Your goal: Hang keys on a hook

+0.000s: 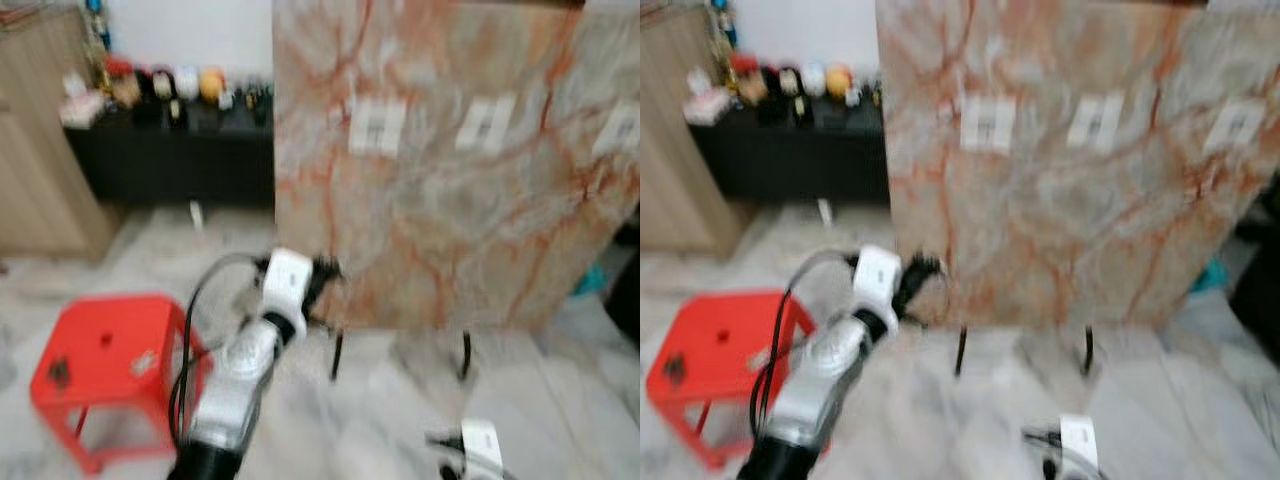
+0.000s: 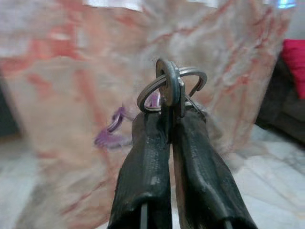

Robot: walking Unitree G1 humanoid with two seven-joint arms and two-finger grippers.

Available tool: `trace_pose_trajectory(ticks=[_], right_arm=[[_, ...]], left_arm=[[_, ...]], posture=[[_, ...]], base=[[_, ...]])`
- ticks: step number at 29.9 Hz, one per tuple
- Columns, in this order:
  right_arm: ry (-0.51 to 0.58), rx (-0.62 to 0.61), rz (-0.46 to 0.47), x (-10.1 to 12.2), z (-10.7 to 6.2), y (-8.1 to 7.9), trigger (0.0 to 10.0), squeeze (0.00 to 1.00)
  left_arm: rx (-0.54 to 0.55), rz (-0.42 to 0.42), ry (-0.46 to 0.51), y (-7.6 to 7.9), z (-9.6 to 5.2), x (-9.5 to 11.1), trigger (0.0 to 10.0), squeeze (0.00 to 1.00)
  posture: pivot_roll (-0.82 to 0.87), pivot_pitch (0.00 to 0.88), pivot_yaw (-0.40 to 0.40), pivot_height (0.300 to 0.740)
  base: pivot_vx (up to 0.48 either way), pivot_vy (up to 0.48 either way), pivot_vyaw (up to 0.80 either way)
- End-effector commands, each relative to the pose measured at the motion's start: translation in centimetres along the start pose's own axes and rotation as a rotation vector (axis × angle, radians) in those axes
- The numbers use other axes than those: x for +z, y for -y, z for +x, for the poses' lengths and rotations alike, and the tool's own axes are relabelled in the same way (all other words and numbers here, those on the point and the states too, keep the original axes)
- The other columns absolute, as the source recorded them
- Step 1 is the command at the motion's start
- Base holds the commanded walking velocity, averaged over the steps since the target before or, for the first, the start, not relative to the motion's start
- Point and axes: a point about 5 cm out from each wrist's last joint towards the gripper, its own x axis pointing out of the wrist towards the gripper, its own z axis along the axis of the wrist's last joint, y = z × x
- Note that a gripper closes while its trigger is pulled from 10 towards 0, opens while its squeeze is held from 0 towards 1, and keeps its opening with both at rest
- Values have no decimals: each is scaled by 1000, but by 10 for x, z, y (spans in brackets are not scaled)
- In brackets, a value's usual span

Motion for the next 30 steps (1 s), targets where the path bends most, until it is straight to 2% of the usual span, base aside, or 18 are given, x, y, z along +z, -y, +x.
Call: trace_pose_trajectory(ticks=[1,9,14,30], right_arm=[[4,-8,-4,1,0,4,10000,0],[12,-5,-3,2,0,3,10000,0],[13,2,-41,3,0,2,10000,0],[25,12,-69,6,0,3,10000,0]], left_arm=[[-29,-10,28,5,3,7,10000,0],[-29,-17,31,4,3,9,10000,0],[-30,-19,26,6,3,8,10000,0],[-26,-23,27,5,4,9,10000,0]], posture=[[82,0,-119,740],[79,0,-119,740],[77,0,-117,740],[76,0,-121,740]], base=[[262,0,0],[258,0,0],[260,0,0],[261,0,0]])
